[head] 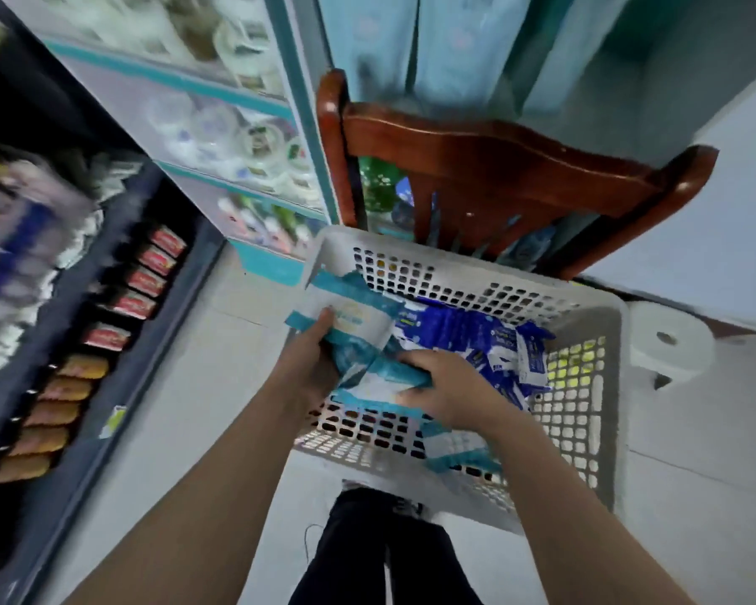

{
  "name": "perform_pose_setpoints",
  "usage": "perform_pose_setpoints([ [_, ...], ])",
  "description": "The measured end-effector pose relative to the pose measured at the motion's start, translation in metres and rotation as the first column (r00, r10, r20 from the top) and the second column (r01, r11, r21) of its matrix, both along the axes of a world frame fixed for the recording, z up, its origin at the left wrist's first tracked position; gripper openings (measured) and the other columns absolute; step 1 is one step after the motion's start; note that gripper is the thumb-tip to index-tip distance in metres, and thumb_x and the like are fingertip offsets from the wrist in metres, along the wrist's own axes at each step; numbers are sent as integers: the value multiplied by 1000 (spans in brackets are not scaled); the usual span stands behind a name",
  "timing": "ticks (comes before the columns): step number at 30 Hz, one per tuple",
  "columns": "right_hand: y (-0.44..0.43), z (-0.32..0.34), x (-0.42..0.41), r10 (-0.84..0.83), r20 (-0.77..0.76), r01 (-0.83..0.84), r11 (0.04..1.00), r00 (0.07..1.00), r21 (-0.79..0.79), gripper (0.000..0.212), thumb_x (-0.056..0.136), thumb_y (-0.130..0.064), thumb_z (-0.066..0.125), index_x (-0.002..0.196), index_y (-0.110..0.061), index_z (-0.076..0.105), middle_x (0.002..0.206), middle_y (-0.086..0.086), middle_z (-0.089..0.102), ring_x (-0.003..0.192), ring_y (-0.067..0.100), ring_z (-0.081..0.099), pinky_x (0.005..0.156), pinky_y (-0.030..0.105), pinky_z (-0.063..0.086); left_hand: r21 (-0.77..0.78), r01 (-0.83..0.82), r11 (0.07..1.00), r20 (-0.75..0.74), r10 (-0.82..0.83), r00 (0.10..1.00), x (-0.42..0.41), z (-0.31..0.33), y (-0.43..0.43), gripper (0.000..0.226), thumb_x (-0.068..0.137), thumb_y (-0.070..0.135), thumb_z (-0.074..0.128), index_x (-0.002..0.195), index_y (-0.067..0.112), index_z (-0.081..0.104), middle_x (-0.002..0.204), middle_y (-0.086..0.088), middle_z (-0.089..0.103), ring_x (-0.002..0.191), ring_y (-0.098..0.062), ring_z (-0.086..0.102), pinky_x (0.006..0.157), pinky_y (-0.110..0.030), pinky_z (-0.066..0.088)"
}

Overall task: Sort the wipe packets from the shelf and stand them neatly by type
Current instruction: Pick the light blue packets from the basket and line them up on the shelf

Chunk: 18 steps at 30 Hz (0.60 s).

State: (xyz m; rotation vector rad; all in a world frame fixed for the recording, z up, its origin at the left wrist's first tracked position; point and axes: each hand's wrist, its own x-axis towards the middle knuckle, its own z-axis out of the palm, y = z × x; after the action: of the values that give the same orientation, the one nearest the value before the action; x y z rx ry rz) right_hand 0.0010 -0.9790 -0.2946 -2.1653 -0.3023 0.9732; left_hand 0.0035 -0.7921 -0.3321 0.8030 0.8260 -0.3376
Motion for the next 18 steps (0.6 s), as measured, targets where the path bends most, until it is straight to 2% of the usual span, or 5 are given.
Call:
perform_pose_setpoints([
  [3,26,28,7,-15,37,11,994,999,110,34,85,-21,70,117,-28,59,104,-8,65,92,11,62,81,30,49,-36,-135,990,34,136,990,-7,36,40,29,99,30,47,117,10,59,113,-10,68,86,-21,72,62,-34,59],
  [8,99,78,18,39,142,-71,970,989,232,28,84,-18,71,104,-28,56,97,-12,63,86,4,61,74,19,50,-57,-332,942,120,336,934,-32,89,122,36,96,28,45,127,14,56,118,-9,67,102,-26,65,93,-47,47],
  [11,158,105,17,95,217,-151,953,972,263,28,81,-21,72,105,-23,57,97,-4,66,88,14,64,78,31,52,-98,-455,885,185,465,865,-51,120,177,36,96,26,43,126,13,57,120,-10,66,107,-28,63,98,-49,44],
  [14,223,129,14,156,256,-228,932,954,282,31,80,-23,71,107,-19,57,99,3,67,90,21,65,80,41,52,-81,-516,853,248,519,818,-72,150,237,39,93,29,45,127,13,57,121,-10,66,111,-28,62,93,-46,47],
  [18,312,159,8,211,314,-317,886,926,339,28,80,-23,72,100,-36,57,95,-9,66,86,9,64,74,26,51,78,-499,863,369,439,819,-96,190,313,51,82,27,64,129,9,57,120,-8,67,101,-25,66,76,-40,57],
])
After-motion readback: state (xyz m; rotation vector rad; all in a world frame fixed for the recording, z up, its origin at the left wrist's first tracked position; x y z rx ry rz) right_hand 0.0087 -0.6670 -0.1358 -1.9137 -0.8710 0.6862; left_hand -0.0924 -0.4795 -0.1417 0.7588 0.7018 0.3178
